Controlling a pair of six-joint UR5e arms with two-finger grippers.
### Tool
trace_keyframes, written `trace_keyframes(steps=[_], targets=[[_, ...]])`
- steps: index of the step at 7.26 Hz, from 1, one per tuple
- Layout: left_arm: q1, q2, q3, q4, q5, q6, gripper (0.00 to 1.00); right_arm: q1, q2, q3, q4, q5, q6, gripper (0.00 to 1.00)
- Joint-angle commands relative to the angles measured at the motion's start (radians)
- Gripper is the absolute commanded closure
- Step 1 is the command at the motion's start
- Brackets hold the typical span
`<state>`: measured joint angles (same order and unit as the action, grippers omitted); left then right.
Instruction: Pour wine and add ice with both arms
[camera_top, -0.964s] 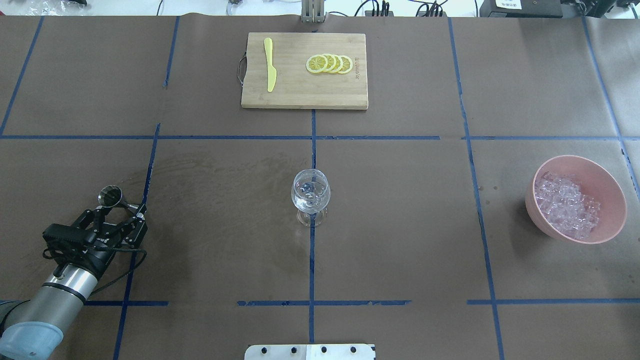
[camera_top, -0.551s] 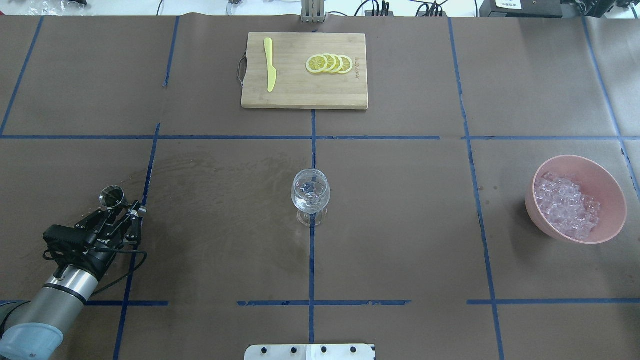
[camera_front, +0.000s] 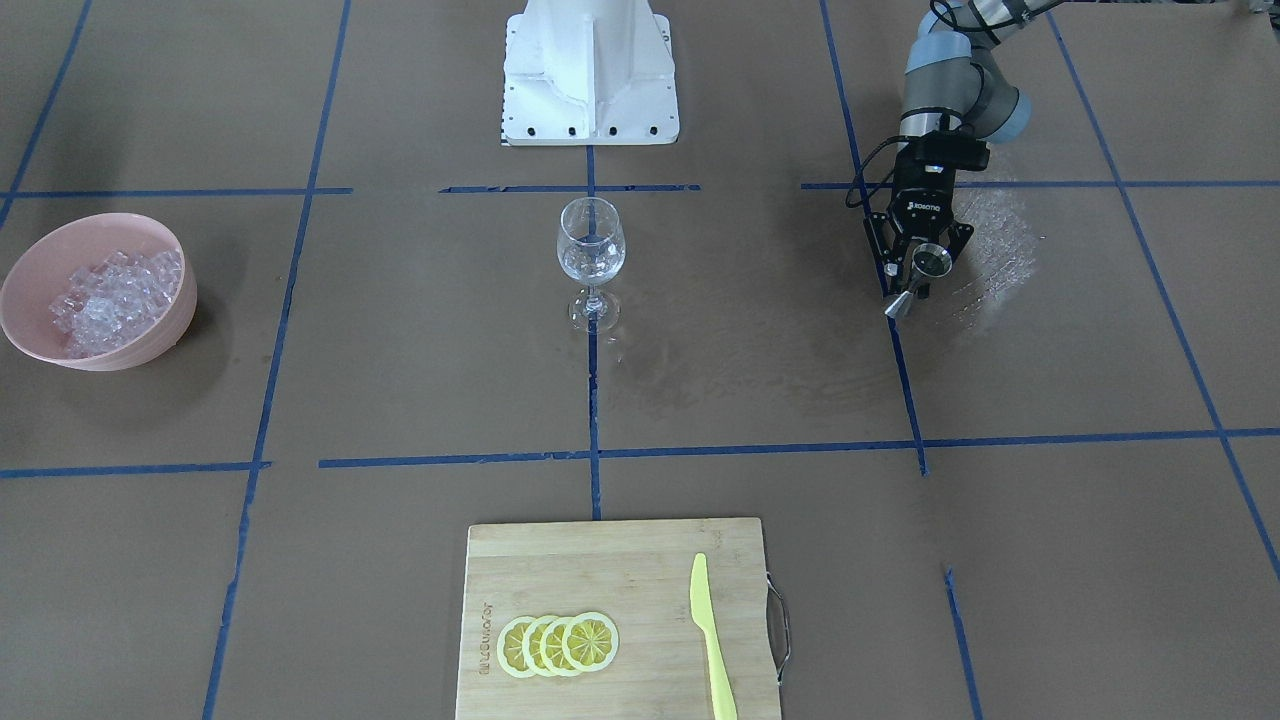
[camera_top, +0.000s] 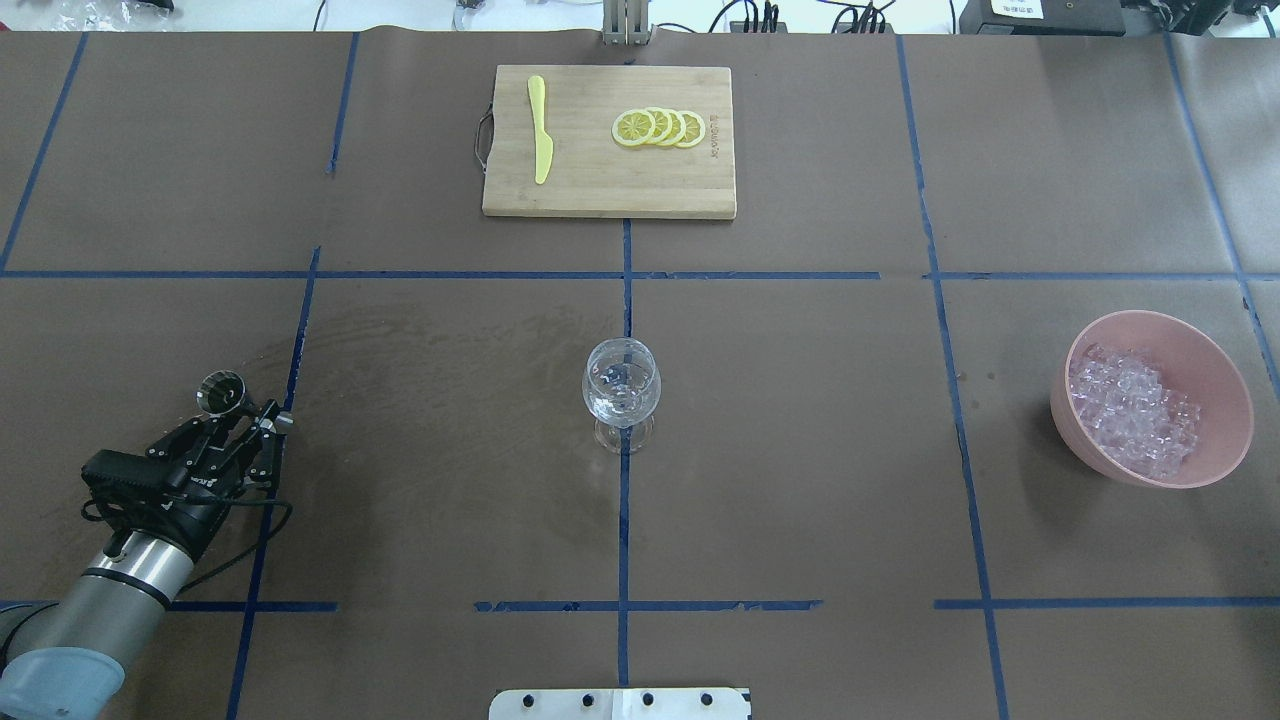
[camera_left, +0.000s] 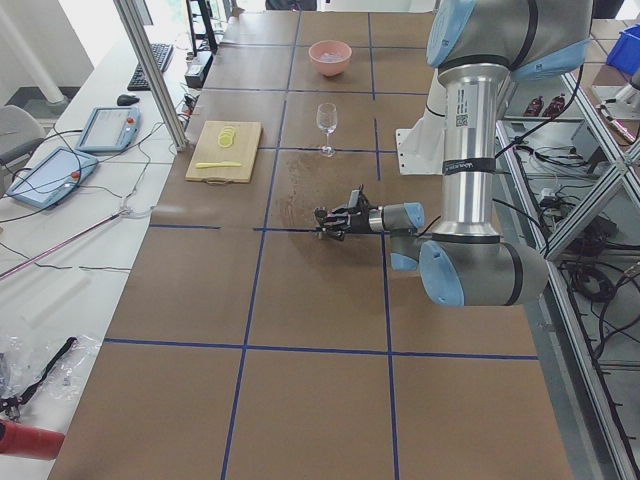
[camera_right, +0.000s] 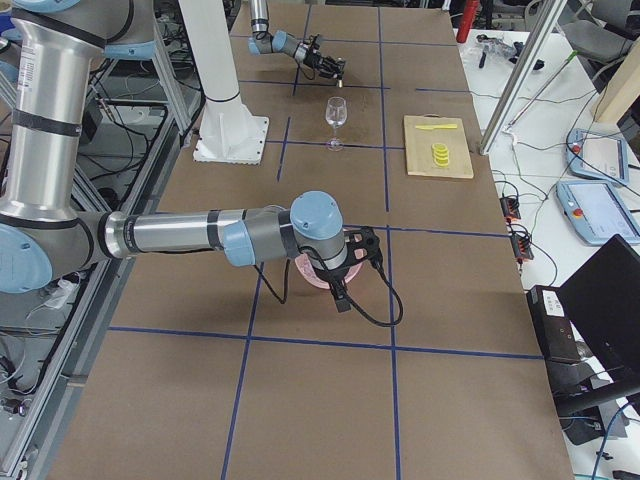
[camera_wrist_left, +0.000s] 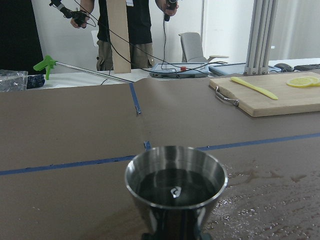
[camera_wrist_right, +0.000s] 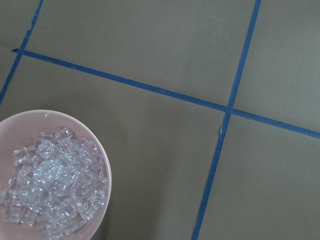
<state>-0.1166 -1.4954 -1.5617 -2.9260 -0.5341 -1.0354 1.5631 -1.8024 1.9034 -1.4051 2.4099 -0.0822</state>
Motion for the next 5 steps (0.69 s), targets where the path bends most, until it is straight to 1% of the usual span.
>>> trace_keyframes(steps=[1,2,3,4,5], targets=[[0.000,0.001,0.002,-0.005,0.015,0.000,0.58,0.000,0.000,0.000,0.000,0.000,0.001,0.00],[0.000,0.001,0.002,-0.005,0.020,0.000,0.58,0.000,0.000,0.000,0.000,0.000,0.001,0.00],[0.000,0.001,0.008,-0.005,0.023,0.000,0.63,0.000,0.000,0.002,0.000,0.000,0.001,0.00],[0.000,0.001,0.008,-0.005,0.023,0.000,0.80,0.000,0.000,0.000,0.000,0.000,0.001,0.00],[0.000,0.001,0.008,-0.005,0.023,0.000,1.00,0.000,-0.002,0.000,0.000,0.000,-0.001,0.00]])
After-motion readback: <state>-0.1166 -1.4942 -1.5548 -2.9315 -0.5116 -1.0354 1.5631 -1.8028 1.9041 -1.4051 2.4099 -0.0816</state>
